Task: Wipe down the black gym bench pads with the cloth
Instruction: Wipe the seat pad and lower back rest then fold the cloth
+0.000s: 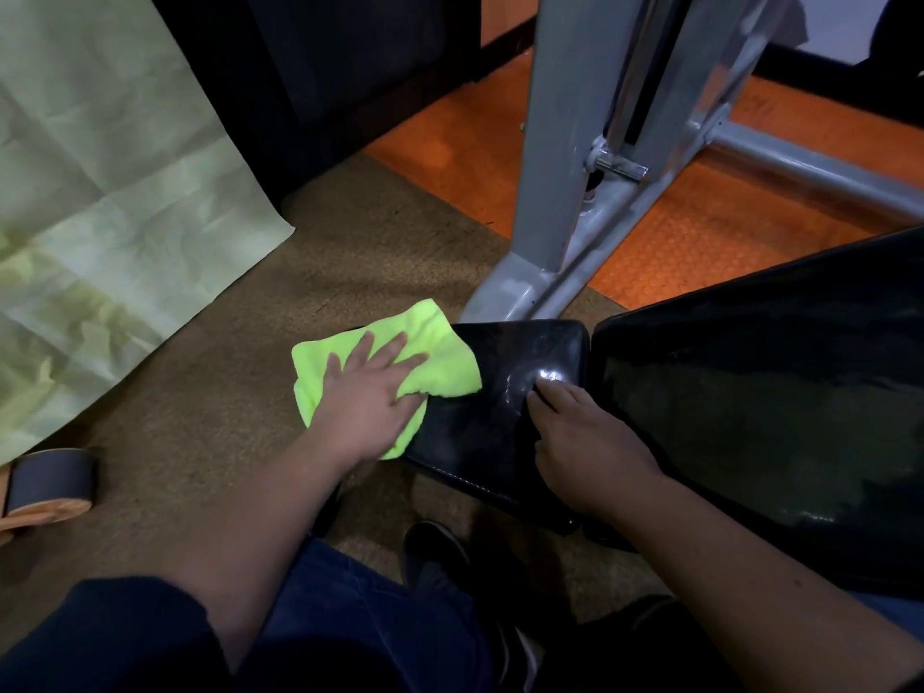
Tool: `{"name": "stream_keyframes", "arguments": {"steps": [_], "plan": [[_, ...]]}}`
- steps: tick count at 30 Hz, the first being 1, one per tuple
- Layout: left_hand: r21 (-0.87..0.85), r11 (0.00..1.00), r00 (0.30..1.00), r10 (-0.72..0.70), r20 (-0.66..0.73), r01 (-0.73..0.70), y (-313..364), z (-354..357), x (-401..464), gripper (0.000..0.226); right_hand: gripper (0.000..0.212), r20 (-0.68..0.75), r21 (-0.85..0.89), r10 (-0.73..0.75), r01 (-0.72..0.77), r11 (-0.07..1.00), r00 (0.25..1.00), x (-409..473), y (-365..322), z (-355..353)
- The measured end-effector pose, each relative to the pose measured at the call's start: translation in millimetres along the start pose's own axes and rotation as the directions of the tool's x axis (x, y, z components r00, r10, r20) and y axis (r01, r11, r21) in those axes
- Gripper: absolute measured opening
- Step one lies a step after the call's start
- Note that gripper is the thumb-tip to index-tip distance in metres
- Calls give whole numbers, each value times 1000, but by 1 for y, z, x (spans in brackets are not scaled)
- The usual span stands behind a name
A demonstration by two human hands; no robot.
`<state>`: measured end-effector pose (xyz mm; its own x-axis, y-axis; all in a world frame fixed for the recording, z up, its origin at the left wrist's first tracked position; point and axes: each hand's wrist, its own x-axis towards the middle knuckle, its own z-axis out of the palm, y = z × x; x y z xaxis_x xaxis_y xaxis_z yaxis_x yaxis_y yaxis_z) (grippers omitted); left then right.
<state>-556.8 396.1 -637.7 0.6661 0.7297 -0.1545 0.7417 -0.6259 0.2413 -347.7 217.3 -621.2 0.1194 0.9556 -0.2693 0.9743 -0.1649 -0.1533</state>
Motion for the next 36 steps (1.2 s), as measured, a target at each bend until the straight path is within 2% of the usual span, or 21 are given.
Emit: {"name": "stream_keyframes", "arguments": {"steps": [2, 6, 10, 14, 19, 23, 28, 33, 36], "plan": [[-1, 1000, 1000, 21, 13, -21, -9, -1, -2, 54, 68, 4, 17, 10, -10, 1000, 1000, 0, -2, -1], [-40, 995, 996, -86, -3, 86, 2, -5, 19, 51, 60, -7, 20, 14, -14, 1000, 1000, -3, -6, -11], [-26, 1000, 1000, -12, -20, 11, -9, 2, 13, 51, 62, 20, 39, 13, -13, 999, 1000, -5, -5, -16], [-70, 991, 994, -113, -11, 112, -7, -6, 33, 50, 63, 13, 46, 25, -26, 999, 1000, -5, -7, -17], [-15, 1000, 1000, 12, -27, -12, -14, 0, 26, 51, 61, -2, 63, 33, -33, 997, 999, -6, -8, -20], [-65, 991, 992, -117, -35, 115, -10, -5, 51, 49, 62, -4, 71, 28, -28, 997, 1000, -5, -7, -20], [-34, 999, 996, -25, -89, 22, -21, 5, 36, 49, 64, 16, 89, 24, -25, 996, 1000, -5, -4, -17], [-96, 989, 988, -122, -94, 113, -20, -3, 52, 49, 64, 36, 105, 35, -38, 994, 999, -4, -3, -17], [-116, 993, 991, -42, -123, 27, -30, 4, 37, 58, 64, 58, 109, 31, -37, 993, 998, -4, -2, -18]]}}
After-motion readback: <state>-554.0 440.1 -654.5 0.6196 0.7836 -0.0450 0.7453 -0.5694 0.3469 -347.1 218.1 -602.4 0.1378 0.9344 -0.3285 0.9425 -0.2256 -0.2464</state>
